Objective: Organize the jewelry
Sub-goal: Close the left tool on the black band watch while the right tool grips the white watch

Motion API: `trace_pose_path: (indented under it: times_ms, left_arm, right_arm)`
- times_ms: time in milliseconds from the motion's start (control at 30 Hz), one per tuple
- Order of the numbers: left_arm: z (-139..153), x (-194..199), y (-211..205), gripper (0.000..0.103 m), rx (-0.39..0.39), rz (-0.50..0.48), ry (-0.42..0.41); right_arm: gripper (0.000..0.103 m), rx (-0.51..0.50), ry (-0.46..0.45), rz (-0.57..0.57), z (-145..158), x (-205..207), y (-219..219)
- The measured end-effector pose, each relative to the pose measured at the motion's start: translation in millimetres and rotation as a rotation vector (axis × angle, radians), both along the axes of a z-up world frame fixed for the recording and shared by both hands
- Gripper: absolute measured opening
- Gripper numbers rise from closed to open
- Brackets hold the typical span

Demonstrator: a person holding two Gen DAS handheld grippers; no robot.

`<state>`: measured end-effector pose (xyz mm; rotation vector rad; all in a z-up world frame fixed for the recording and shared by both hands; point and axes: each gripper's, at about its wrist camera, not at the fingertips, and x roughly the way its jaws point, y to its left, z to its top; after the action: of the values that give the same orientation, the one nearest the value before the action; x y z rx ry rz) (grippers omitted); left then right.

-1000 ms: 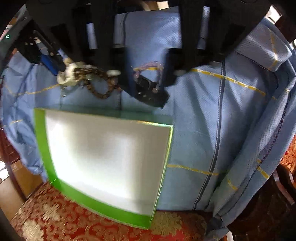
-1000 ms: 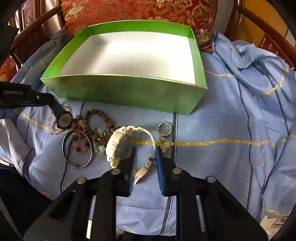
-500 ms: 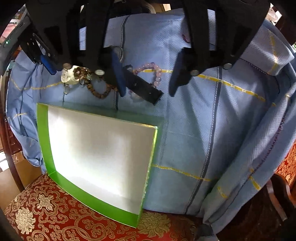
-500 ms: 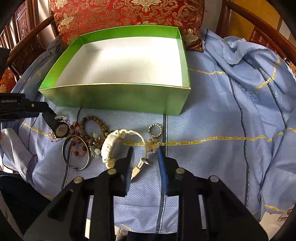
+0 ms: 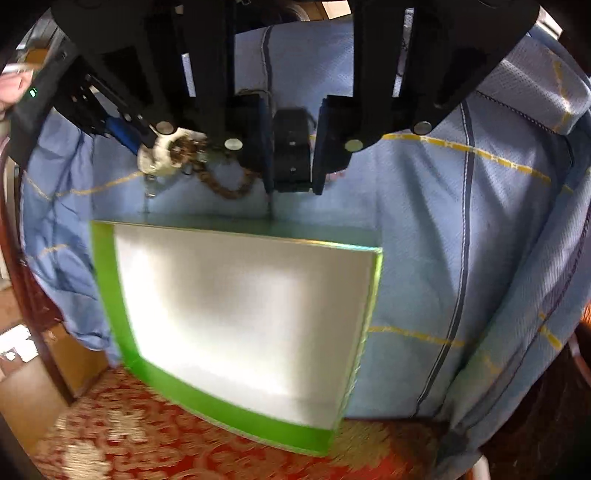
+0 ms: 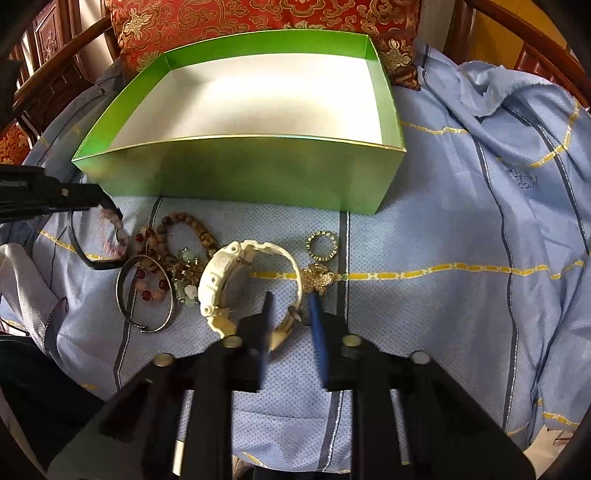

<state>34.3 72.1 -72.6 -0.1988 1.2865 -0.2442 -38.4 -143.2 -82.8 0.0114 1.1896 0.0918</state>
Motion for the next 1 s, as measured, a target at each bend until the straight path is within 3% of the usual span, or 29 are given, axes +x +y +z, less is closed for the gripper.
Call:
trace_pose_path:
  times_ms: [300, 467, 600, 1000]
  left_arm:
    - [39.1, -14.8, 7.1, 0.02, -0.183, -0.071, -0.111]
    - [26.7, -13.1, -1.5, 0.02, -0.12, -0.064, -0.072]
    - [6.5, -9.4, -2.8, 0.02, -0.039, -0.054, 0.004]
    - [-29.3, -3.9, -10.7, 0.021, 0.094, -0.052, 0.084]
  right_arm:
    - [0.01, 0.048, -0.056, 0.011, 18.2, -2.5, -1.8]
    - [0.01, 0.06, -0.048, 0.01, 15.0, -0.8, -1.0]
    - [0.01, 0.056, -0.045, 0.014, 14.1, -0.8, 0.5]
    - [0.01, 0.035, -0.012, 0.009, 3.0, 1.1, 1.3]
